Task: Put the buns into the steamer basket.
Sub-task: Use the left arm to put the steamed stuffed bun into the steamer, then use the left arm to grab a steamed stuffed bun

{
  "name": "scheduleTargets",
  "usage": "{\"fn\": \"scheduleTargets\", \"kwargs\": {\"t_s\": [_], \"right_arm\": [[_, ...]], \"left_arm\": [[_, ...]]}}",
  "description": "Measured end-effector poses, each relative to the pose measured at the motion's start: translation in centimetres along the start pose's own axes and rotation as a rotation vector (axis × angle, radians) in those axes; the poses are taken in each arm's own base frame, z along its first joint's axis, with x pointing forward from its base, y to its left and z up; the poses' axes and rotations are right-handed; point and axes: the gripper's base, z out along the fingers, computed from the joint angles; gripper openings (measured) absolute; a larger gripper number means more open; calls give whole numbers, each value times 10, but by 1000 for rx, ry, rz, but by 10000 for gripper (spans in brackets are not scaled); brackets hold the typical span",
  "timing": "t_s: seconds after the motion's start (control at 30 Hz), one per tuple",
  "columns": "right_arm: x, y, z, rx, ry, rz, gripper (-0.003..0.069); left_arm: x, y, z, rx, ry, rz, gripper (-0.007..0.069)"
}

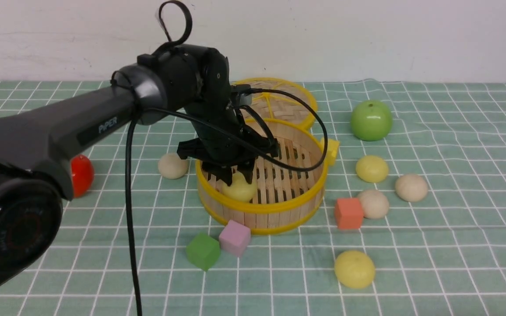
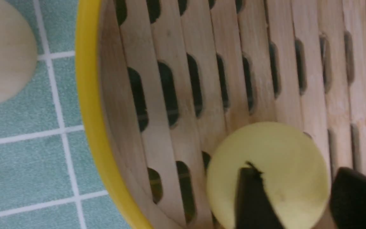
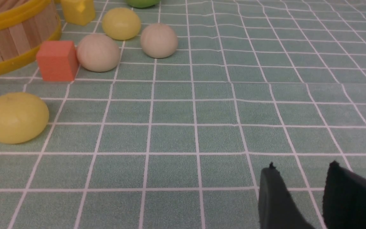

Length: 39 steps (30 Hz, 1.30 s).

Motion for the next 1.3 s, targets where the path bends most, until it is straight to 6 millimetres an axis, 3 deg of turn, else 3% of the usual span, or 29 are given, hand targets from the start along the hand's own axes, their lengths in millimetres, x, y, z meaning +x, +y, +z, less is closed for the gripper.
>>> {"fn": "scheduleTargets", "kwargs": {"t_s": [0.13, 0.27, 0.37, 0.4, 0.57, 0.7, 0.93, 1.3], "right_arm": [[0, 0, 0, 0, 0, 0, 239], [0, 0, 0, 0, 0, 0, 239], [0, 0, 0, 0, 0, 0, 239], [0, 0, 0, 0, 0, 0, 239], [0, 0, 0, 0, 0, 0, 239], [0, 0, 0, 0, 0, 0, 239], [0, 0, 0, 0, 0, 0, 239], [0, 0, 0, 0, 0, 0, 239]], "left_arm": [[-2, -1, -7, 7, -15, 16, 412], [-16, 11, -29, -4, -72, 3, 426], [-32, 39, -44, -39, -121, -45, 426], [-39, 58, -50, -61, -149, -78, 426], [-53, 100, -54, -104, -220, -140, 426], [-57, 108, -45, -108, -251, -145, 410], [-54, 115, -10, -130, -196, -144, 325], [-49, 121, 8, -162, -142, -137, 287]]}}
